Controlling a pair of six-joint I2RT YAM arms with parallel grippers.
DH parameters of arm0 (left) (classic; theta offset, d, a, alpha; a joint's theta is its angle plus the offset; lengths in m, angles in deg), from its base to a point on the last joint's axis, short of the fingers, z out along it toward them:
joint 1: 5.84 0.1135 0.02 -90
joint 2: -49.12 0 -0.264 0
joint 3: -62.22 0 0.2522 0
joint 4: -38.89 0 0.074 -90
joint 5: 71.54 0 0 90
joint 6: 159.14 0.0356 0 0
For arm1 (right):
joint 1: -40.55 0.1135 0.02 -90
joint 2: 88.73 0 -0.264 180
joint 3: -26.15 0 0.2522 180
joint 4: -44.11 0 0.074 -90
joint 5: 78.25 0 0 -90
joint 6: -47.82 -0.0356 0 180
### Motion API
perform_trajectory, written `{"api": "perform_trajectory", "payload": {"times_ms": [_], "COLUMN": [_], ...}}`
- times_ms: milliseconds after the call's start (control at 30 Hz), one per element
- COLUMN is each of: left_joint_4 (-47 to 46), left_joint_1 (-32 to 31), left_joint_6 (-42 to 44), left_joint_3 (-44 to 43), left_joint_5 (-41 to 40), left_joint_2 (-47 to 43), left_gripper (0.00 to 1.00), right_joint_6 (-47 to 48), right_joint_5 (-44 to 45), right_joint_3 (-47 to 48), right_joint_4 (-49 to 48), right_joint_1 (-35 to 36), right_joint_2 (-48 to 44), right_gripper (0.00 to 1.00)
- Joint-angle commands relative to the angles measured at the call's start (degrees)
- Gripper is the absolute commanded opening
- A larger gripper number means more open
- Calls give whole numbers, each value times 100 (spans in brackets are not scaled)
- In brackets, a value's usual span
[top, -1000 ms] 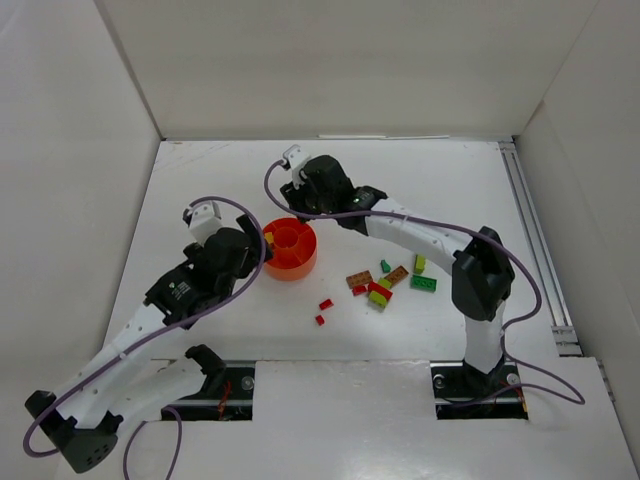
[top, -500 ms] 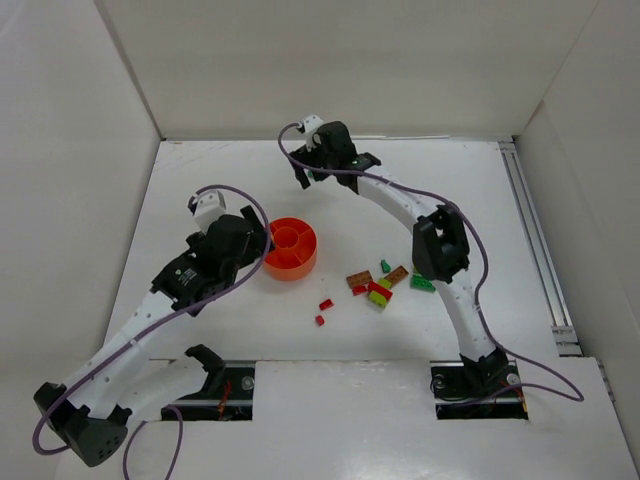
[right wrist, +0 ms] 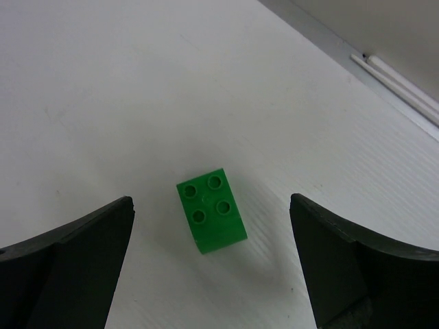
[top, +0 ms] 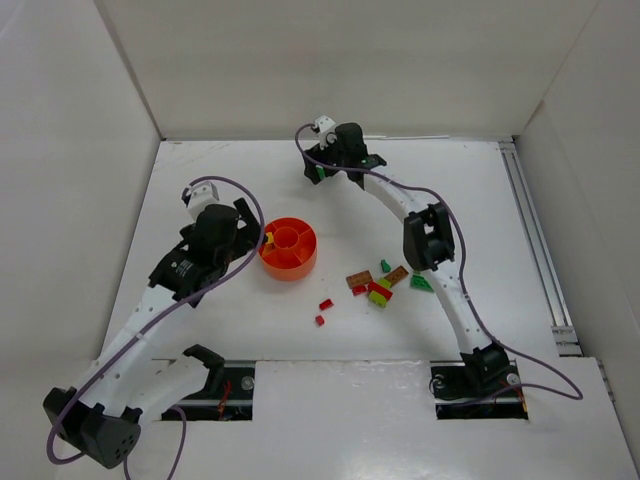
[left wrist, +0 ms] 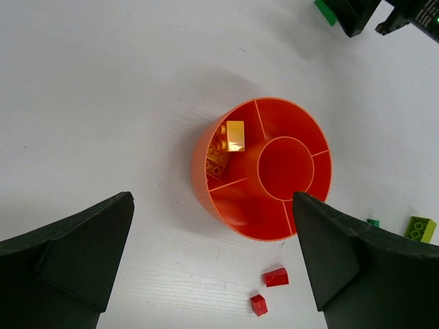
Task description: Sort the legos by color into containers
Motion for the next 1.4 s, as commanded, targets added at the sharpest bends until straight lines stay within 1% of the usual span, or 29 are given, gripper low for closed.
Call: {"api": "perform_trajectory", "payload": {"times_ms": [0,100,200,333,367,500,600,700,833,967,1000,1033,1133,1233,1300,1333,1367], "left_joint_4": [-162,-215,-162,-162,-162,-109,-56,-56,-56,-4,-4,-4,-4,49,49,49,110], "left_joint_1": [39,39,92,92,92,92,92,92,145,197,197,197,197,197,197,197,197], "left_joint_6": [192,244,244,244,244,244,244,244,244,296,297,297,297,297,297,297,297], "left_joint_3": [-208,-208,-208,-260,-260,-260,-313,-313,-313,-313,-313,-313,-313,-313,-313,-252,-252], "left_joint_5": [38,38,-14,38,38,38,38,38,38,-24,-24,-24,-24,-24,-24,-24,-24], "left_joint_2": [28,28,81,81,81,81,81,81,134,134,134,134,134,134,82,81,81], "left_gripper": [100,100,100,100,100,100,100,100,100,100,100,100,100,100,100,100,100], "right_joint_6": [-128,-128,-251,-743,-1048,-1762,-1825,-1825,-1825,-1825,-1825,-1825,-1825,-1825,-1754,-1693,-1693], "right_joint_5": [-406,-653,-819,-846,-985,-1566,-1514,-1295,-1233,-803,-802,-802,-802,-653,-469,-207,22], "right_joint_3": [390,390,390,538,539,662,724,574,434,240,240,240,302,302,240,240,240], "right_joint_4": [-540,-540,-479,-260,-320,-514,-645,-698,-698,-357,-269,-215,-31,232,469,558,706], "right_joint_1": [-11,-11,-11,-116,-116,-231,-231,-231,-231,-178,-126,-125,-125,-64,-64,-3,-2], "right_joint_2": [-151,-98,-45,156,244,622,675,535,482,315,315,315,315,315,253,193,131], "right_gripper": [99,95,95,96,96,96,96,96,96,88,84,76,73,73,71,71,69]}}
